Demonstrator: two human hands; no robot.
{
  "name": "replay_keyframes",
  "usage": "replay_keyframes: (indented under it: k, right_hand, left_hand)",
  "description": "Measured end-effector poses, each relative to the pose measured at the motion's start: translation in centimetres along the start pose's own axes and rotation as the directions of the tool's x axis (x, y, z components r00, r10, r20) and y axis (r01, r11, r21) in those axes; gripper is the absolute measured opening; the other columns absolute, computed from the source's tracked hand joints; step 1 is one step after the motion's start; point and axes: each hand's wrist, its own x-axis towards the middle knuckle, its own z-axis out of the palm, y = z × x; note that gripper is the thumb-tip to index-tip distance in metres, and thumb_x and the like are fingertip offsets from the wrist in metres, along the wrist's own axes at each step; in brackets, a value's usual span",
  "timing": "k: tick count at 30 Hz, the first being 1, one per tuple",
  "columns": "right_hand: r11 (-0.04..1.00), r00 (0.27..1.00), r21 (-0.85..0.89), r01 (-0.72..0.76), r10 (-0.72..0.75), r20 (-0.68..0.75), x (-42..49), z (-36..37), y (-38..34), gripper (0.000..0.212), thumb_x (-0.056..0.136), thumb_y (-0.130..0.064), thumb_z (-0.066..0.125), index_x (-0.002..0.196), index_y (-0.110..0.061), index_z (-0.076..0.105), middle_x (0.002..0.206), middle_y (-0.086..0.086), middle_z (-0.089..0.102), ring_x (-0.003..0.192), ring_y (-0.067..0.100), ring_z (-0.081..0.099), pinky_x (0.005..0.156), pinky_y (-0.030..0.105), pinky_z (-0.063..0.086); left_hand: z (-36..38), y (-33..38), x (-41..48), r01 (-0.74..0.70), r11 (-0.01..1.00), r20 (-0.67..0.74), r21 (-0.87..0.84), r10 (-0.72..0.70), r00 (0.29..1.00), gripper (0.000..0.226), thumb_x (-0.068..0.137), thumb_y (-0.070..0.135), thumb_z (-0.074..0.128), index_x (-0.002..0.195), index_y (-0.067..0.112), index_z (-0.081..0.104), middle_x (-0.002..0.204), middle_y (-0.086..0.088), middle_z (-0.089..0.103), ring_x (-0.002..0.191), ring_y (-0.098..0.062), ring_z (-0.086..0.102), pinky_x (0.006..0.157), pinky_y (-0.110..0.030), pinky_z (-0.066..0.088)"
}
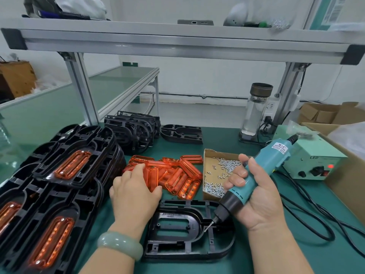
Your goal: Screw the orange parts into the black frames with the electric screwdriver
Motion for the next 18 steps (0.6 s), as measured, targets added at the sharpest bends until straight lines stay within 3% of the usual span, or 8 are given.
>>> replay_keyframes:
  k: [6, 10, 12, 14, 16, 18]
  right_hand:
    - [1.0, 1.0, -0.002, -0.007, 0.007, -0.005, 0.0, 0.0, 0.1, 0.021, 0.077, -0.024, 0.061, 0.096, -0.017, 0.056, 0.058, -0.006, 0.046, 0.042, 0.005, 0.043, 0.045, 0.02, 0.043]
    - [1.0, 1.0, 0.006, -0.017, 0.017, -0.009, 0.0, 0.1, 0.2, 0.022, 0.077, -0.024, 0.061, 0.097, -0.016, 0.056, 0.058, -0.006, 0.046, 0.041, 0.005, 0.043, 0.045, 0.02, 0.044]
    - [1.0, 1.0, 0.008, -0.019, 0.019, -0.01, 0.0, 0.1, 0.2, 0.021, 0.077, -0.024, 0.062, 0.096, -0.016, 0.056, 0.058, -0.006, 0.045, 0.041, 0.005, 0.043, 0.044, 0.02, 0.044]
    - [1.0, 1.0, 0.011, -0.02, 0.02, -0.01, 0.0, 0.1, 0.2, 0.021, 0.077, -0.024, 0.062, 0.096, -0.016, 0.056, 0.058, -0.005, 0.045, 0.041, 0.005, 0.043, 0.044, 0.02, 0.044]
    - [1.0, 1.0, 0.011, -0.02, 0.02, -0.015, 0.0, 0.1, 0.2, 0.022, 0.077, -0.023, 0.062, 0.097, -0.016, 0.056, 0.057, -0.005, 0.046, 0.041, 0.005, 0.043, 0.044, 0.02, 0.044]
    - [1.0, 1.0, 0.01, -0.022, 0.023, -0.011, 0.0, 0.1, 0.2, 0.022, 0.077, -0.023, 0.062, 0.097, -0.016, 0.056, 0.058, -0.005, 0.046, 0.041, 0.005, 0.043, 0.044, 0.02, 0.044]
  left_hand:
    - [-0.5, 0.1, -0.8, -0.134, 0.942, -0.079, -0.309, 0.115, 0.99, 0.069, 0.069, 0.029, 0.077, 0.131, 0.024, 0.046, 0.107, 0.004, 0.055, 0.103, -0.021, 0.052, 0.096, -0.038, 0.042]
    - [-0.8, 0.1, -1.2, -0.221, 0.825, -0.141, -0.521, 0.172, 0.975, 0.058, 0.071, 0.016, 0.077, 0.119, 0.034, 0.051, 0.102, 0.015, 0.056, 0.091, 0.0, 0.058, 0.081, -0.016, 0.043]
    - [-1.1, 0.2, -1.3, -0.152, 0.644, -0.067, -0.75, 0.155, 0.986, 0.047, 0.071, 0.011, 0.078, 0.105, 0.037, 0.06, 0.099, 0.014, 0.067, 0.09, 0.001, 0.063, 0.075, -0.013, 0.05]
    - [-1.7, 0.4, -1.4, 0.063, 0.251, 0.108, -0.966, 0.172, 0.979, 0.033, 0.071, 0.016, 0.075, 0.1, 0.031, 0.07, 0.1, 0.004, 0.072, 0.091, -0.01, 0.068, 0.071, -0.02, 0.055]
    - [-2.1, 0.4, -1.6, 0.333, -0.083, 0.297, -0.939, 0.288, 0.91, 0.03, 0.077, 0.021, 0.062, 0.105, 0.02, 0.072, 0.102, -0.011, 0.071, 0.089, -0.02, 0.07, 0.067, -0.026, 0.057]
    - [-2.5, 0.3, -1.8, 0.486, -0.191, 0.388, -0.853, 0.39, 0.835, 0.033, 0.084, 0.022, 0.052, 0.107, 0.01, 0.071, 0.108, -0.018, 0.069, 0.088, -0.023, 0.07, 0.066, -0.027, 0.058]
